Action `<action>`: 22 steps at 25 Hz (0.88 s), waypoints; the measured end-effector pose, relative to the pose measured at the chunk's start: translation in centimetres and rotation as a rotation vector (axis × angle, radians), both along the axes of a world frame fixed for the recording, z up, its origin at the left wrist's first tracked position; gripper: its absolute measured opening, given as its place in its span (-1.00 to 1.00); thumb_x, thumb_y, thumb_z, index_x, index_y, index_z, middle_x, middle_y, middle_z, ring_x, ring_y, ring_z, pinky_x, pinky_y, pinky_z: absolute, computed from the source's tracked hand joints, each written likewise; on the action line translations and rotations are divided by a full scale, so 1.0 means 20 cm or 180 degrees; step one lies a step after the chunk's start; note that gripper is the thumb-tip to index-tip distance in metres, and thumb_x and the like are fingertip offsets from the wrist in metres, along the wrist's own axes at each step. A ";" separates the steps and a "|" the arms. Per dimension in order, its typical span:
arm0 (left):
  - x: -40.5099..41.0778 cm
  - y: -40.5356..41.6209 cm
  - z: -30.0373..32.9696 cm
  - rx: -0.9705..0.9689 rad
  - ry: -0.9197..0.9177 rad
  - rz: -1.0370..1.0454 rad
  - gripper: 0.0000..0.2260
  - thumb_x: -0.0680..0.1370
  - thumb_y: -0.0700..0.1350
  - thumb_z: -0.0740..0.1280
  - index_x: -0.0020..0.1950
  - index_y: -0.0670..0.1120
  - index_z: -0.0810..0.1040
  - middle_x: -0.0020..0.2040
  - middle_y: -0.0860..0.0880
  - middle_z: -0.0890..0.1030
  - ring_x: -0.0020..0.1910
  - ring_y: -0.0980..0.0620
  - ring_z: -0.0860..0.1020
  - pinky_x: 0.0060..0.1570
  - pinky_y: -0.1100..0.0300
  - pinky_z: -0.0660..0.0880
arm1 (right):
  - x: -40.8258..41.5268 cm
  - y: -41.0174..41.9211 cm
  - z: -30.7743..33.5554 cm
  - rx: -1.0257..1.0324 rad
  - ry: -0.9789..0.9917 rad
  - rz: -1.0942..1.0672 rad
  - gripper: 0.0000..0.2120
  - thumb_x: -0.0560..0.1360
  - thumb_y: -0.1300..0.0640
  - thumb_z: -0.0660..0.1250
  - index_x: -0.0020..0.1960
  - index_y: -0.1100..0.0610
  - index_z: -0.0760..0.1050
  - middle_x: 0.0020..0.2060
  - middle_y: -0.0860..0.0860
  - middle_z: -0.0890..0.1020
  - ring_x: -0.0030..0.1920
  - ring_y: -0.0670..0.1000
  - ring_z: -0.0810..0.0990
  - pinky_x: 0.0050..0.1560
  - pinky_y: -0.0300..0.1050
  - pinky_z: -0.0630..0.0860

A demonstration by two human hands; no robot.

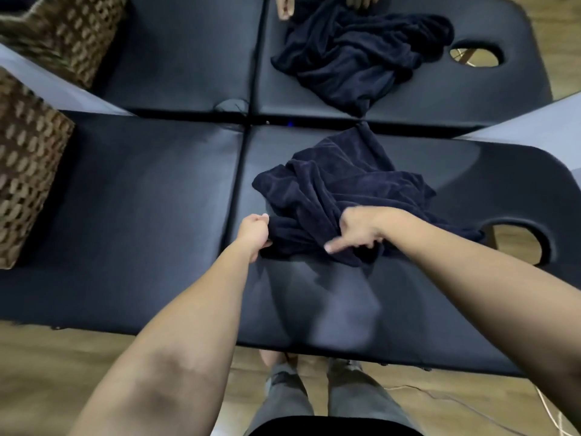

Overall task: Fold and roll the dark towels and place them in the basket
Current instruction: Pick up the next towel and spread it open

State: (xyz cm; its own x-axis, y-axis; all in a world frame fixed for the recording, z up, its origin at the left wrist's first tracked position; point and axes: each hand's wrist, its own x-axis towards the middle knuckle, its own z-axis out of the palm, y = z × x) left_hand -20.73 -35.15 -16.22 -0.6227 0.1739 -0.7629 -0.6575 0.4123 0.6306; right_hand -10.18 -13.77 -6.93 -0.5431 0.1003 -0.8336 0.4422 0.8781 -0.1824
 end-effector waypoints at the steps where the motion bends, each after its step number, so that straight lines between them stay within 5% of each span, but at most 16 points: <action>1: 0.01 -0.01 0.00 -0.0045 0.0040 -0.0052 -0.80 0.71 -0.05 0.17 -0.03 -0.07 0.50 0.14 -0.14 0.63 0.04 -0.09 0.61 -0.09 0.06 0.60 | -0.01 -0.01 -0.01 -0.0008 0.0755 -0.0298 -0.48 0.40 -0.36 0.43 -0.14 0.12 0.52 -0.30 -0.05 0.63 -0.22 0.07 0.61 -0.24 -0.07 0.54; 4: 0.05 -0.05 0.02 -0.0035 -0.0005 -0.0360 -0.75 0.69 0.04 0.23 -0.05 -0.07 0.57 0.01 -0.08 0.66 -0.01 -0.04 0.62 -0.09 0.11 0.60 | -0.07 -0.13 -0.07 -0.0392 0.1985 -0.1107 -0.51 0.41 -0.25 0.49 0.16 0.04 0.47 0.02 -0.07 0.59 0.06 0.00 0.57 0.11 0.01 0.53; 6: 0.08 -0.08 0.04 -0.0167 -0.0067 -0.0943 -0.67 0.63 0.18 0.30 -0.10 -0.06 0.61 -0.13 -0.02 0.66 -0.16 0.01 0.60 -0.14 0.17 0.57 | -0.11 -0.22 -0.14 -0.0464 0.1891 -0.1049 -0.40 0.46 -0.12 0.51 0.39 0.06 0.40 0.16 0.00 0.57 0.21 0.03 0.51 0.25 0.02 0.48; 10: 0.13 -0.18 0.00 -0.0359 -0.0280 -0.1483 -0.73 0.61 0.08 0.37 -0.19 -0.04 0.50 -0.32 -0.04 0.49 -0.42 0.03 0.38 -0.35 0.21 0.40 | -0.11 -0.25 -0.20 -0.0320 0.1233 -0.0164 -0.77 0.55 0.12 0.38 0.20 0.09 0.59 0.09 0.05 0.65 0.13 0.10 0.61 0.11 -0.09 0.51; 15: 0.16 -0.25 -0.04 -0.0280 0.0112 -0.0596 -0.70 0.68 0.06 0.23 -0.18 -0.05 0.51 -0.20 0.01 0.57 -0.23 0.03 0.45 -0.13 0.12 0.44 | -0.04 -0.13 -0.06 -0.0239 -0.0088 0.0249 -0.87 0.52 0.20 0.37 0.06 0.15 0.59 -0.24 0.16 0.60 -0.32 0.06 0.54 -0.30 -0.12 0.53; 19: 0.16 -0.19 -0.03 0.0223 0.0391 0.0272 -0.68 0.64 0.11 0.19 -0.13 -0.09 0.53 -0.05 -0.06 0.64 -0.03 -0.05 0.58 0.17 -0.04 0.54 | -0.04 0.05 0.03 0.0313 -0.0335 0.0038 -0.76 0.49 0.17 0.34 0.07 0.30 0.59 -0.12 0.24 0.66 -0.32 0.12 0.61 -0.32 -0.06 0.61; 22: 0.16 -0.11 0.05 0.0509 0.0281 0.0562 -0.70 0.71 0.02 0.15 -0.07 -0.09 0.57 -0.03 -0.06 0.68 0.04 -0.08 0.64 0.17 0.03 0.56 | -0.02 0.10 0.10 0.0563 -0.0034 0.0334 -0.74 0.51 0.13 0.34 0.10 0.30 0.58 -0.12 0.17 0.65 -0.19 0.15 0.65 -0.27 -0.14 0.59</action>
State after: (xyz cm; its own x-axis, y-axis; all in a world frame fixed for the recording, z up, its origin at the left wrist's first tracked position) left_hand -17.47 -37.33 -15.14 -0.7172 0.1707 -0.6757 -0.6498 0.1864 0.7369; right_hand -10.58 -11.83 -4.97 -0.5496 0.1890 -0.8138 0.3476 0.9375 -0.0171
